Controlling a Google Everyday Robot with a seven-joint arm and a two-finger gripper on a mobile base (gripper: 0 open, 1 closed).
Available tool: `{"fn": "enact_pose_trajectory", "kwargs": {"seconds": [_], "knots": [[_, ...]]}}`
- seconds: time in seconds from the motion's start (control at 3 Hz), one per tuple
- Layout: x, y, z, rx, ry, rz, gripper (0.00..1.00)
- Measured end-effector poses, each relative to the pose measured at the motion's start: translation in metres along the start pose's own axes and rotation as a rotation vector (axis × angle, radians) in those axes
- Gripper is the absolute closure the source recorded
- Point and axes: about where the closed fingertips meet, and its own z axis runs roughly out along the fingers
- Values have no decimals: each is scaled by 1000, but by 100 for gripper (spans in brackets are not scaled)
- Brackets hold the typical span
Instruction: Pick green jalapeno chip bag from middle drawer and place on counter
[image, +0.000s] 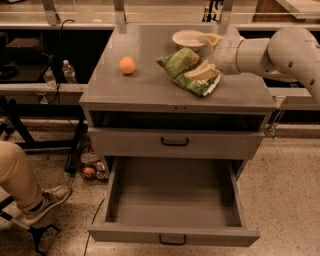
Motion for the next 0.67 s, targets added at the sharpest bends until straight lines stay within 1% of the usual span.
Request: {"fn": "enact_pose_trajectory", "kwargs": {"seconds": [0.33,0.67], "knots": [[14,-25,-30,95,58,20,0],[46,-59,-106,295,175,55,0]]}}
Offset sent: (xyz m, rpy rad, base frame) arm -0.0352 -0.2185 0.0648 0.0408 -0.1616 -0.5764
